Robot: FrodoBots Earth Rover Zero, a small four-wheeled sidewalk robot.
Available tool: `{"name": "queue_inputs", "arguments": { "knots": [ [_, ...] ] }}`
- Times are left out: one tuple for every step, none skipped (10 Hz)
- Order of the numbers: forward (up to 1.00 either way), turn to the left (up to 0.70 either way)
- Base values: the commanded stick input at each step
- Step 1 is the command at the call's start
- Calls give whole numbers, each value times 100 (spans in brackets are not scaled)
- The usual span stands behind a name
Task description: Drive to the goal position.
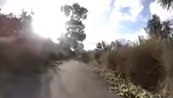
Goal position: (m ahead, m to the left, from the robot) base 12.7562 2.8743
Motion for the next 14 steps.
{"name": "queue_inputs", "arguments": {
  "knots": [
    [50,1],
    [50,1],
    [50,1],
    [50,1],
    [50,1],
    [50,1],
    [50,1],
    [50,1],
    [50,1],
    [50,1],
    [50,1],
    [50,1],
    [50,1],
    [50,1]
  ]
}}
